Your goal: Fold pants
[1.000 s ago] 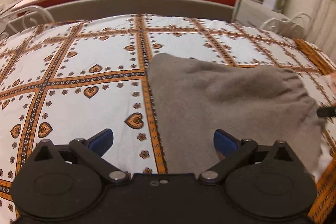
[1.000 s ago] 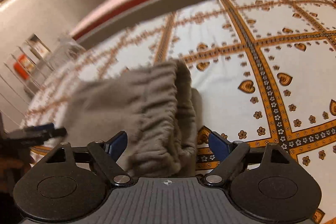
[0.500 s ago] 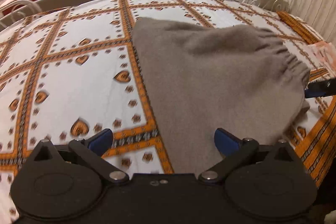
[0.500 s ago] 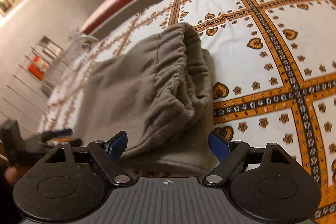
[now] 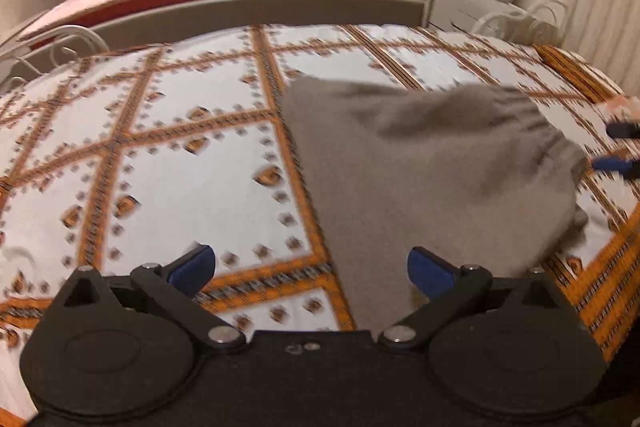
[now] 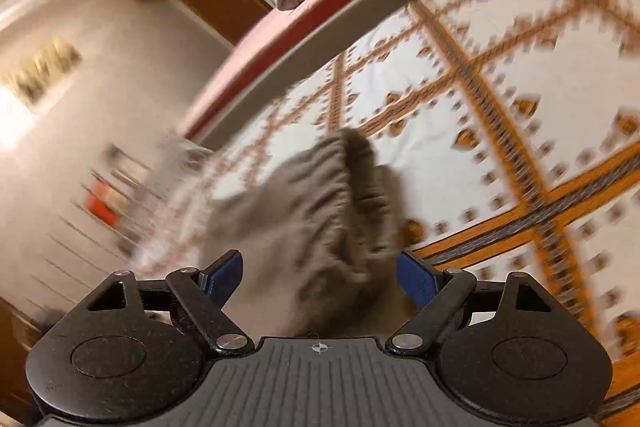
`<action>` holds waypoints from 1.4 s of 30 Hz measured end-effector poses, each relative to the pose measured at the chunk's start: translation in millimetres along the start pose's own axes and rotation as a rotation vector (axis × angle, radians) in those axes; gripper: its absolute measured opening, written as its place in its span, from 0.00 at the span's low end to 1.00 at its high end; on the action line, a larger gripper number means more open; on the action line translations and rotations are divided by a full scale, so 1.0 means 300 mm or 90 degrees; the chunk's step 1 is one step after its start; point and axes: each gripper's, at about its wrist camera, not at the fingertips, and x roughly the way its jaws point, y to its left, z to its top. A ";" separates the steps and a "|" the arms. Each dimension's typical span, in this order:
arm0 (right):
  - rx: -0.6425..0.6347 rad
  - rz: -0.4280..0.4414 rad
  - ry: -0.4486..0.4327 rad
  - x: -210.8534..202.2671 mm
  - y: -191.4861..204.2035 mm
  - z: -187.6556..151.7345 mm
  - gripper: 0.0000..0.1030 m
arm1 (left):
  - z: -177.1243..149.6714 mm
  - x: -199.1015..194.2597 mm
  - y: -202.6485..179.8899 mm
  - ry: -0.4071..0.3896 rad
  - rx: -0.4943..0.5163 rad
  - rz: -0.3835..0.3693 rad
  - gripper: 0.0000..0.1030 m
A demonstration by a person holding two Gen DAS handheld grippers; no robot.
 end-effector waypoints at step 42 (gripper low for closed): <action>0.323 0.077 0.001 0.045 -0.123 -0.054 0.28 | 0.024 0.011 0.137 -0.001 -0.124 -0.009 0.94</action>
